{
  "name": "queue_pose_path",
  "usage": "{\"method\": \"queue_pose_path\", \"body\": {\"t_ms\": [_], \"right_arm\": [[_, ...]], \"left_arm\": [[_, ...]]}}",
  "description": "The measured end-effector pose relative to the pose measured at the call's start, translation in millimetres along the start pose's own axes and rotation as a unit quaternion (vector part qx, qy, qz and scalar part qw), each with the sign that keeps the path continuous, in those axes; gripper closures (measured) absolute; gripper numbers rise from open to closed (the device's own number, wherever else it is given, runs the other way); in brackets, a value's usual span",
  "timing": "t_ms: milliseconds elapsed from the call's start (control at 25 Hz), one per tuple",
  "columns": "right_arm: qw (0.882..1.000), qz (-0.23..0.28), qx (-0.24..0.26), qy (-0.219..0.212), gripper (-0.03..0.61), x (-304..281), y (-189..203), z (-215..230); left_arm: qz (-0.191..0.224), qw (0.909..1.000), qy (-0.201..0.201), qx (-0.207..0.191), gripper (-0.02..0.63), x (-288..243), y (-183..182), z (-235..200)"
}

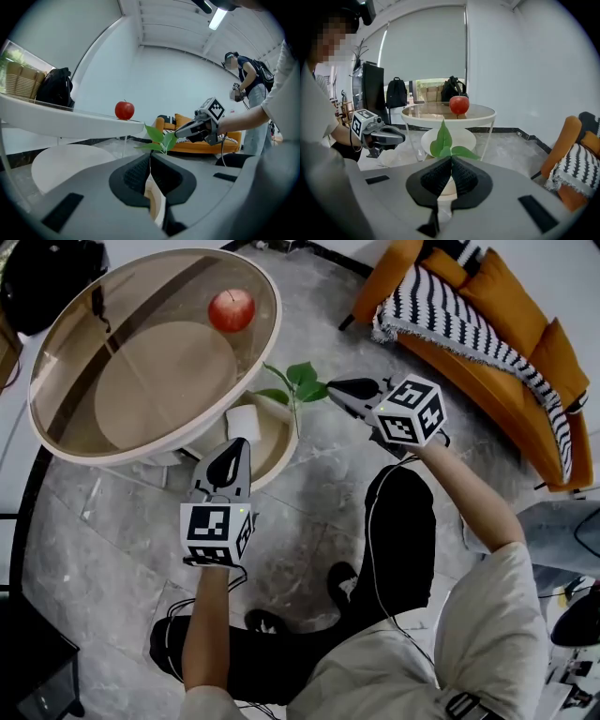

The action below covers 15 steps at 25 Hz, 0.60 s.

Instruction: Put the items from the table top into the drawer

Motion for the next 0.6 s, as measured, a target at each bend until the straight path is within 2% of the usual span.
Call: {"method": "queue_pose_path", "body": {"t_ms": [440, 600], "right_arm": [[0.997, -0.053, -0.034, -0.049, 0.545, -99, 26, -22], [0.993, -0.087, -0.039, -0.069, 0.545, -145, 36, -39]], "left_arm": [[-0.013, 0.9997, -0.007, 0.018, 0.592, 9, 15, -14], [-0.016, 0.9995, -0.008, 0.027, 0.592, 13, 18, -18]]}}
Point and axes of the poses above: the fingertips, and each gripper's own axes: x backward along the fingers, z to its right, y out of its underside, the point moved 5 cm from there along x, backward along the fingers, and after that the axes turned 12 degrees about -z, right-handed, at the moved point
